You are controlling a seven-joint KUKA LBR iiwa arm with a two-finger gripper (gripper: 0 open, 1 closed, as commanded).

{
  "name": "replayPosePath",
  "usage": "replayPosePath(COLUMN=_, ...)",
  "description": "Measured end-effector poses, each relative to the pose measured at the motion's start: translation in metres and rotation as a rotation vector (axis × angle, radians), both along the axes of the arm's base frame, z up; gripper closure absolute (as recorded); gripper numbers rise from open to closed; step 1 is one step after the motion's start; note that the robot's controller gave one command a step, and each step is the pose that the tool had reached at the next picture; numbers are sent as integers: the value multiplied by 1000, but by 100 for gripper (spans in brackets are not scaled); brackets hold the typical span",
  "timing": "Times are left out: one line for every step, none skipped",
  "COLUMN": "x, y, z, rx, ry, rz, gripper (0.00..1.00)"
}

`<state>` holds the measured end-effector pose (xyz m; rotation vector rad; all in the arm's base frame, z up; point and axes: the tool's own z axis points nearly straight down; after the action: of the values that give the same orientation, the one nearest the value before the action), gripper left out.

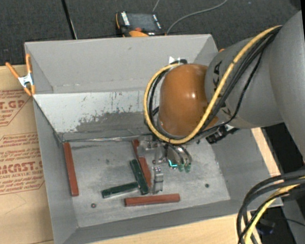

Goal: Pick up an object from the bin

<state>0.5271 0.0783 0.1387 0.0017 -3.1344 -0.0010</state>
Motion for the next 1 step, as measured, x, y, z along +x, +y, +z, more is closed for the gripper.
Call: replayPosePath(x=-29, y=45, z=-73, rx=0, ry=0, rz=-140, gripper=0)
